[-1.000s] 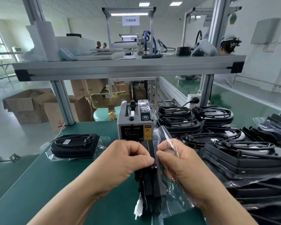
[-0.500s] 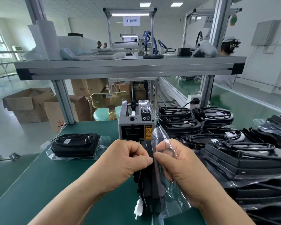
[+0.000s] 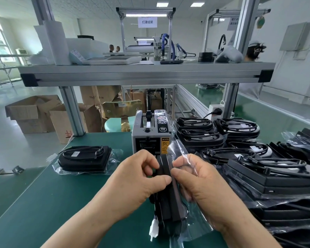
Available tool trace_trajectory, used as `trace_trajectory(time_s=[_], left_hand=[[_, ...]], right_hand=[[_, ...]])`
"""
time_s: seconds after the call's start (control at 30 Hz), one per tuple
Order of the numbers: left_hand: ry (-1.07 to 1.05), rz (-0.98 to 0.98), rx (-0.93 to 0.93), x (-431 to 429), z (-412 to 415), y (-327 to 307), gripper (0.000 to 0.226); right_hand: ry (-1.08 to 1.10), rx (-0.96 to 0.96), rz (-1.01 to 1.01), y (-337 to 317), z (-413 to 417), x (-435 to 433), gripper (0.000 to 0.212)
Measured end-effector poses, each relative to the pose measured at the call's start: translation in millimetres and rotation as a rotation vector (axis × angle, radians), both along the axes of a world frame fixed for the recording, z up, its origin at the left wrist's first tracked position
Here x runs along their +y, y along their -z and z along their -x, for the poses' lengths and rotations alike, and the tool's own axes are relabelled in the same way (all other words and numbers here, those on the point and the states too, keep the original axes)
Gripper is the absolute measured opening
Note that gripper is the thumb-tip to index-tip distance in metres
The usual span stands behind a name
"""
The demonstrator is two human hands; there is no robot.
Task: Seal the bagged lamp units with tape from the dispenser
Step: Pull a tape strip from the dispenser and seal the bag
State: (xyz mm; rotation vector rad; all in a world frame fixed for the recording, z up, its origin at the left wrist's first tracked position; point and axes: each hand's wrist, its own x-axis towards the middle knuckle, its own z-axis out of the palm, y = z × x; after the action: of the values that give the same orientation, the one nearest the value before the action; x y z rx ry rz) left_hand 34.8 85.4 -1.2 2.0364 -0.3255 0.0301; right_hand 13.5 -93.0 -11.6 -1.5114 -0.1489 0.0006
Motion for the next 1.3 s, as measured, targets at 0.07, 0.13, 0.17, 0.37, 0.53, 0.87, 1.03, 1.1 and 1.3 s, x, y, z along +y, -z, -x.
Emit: trace_trajectory(time_s=[0.07, 0.13, 0.17, 0.37, 0.53, 0.87, 1.03, 1.1, 1.3], left_hand=[[-0.062, 0.058, 0.051, -4, 1, 4, 0.043], [-0.117, 0.206, 0.111, -11, 2, 10, 0.039], [-0.144, 0.27, 0.137, -15, 3, 12, 0.038], [-0.063, 0.443, 0.313, -19, 7, 18, 0.059], [0.056, 0.51, 0.398, -7, 4, 19, 0.073], [0.161, 0.699, 0.502, 1, 7, 23, 0.06], [0.086, 0.729, 0.451, -8, 13, 23, 0.065], [0.07, 0.754, 0.433, -11, 14, 24, 0.063], [0.066, 0.778, 0.389, -16, 20, 29, 0.048]], right_hand=[[0.01, 0.002, 0.006, 1, 0, 0, 0.005], [0.002, 0.013, -0.024, 0, 1, 2, 0.004], [-0.012, 0.018, -0.043, 0, 2, 3, 0.003], [-0.014, 0.053, -0.093, 1, 4, 3, 0.006], [-0.003, 0.019, -0.066, 3, 7, 2, 0.008], [-0.005, 0.025, -0.048, 2, 10, 0, 0.009], [-0.005, 0.026, -0.055, 0, 12, 3, 0.008], [-0.006, 0.022, -0.025, -1, 12, 2, 0.01], [0.029, 0.04, -0.04, -1, 13, 5, 0.015]])
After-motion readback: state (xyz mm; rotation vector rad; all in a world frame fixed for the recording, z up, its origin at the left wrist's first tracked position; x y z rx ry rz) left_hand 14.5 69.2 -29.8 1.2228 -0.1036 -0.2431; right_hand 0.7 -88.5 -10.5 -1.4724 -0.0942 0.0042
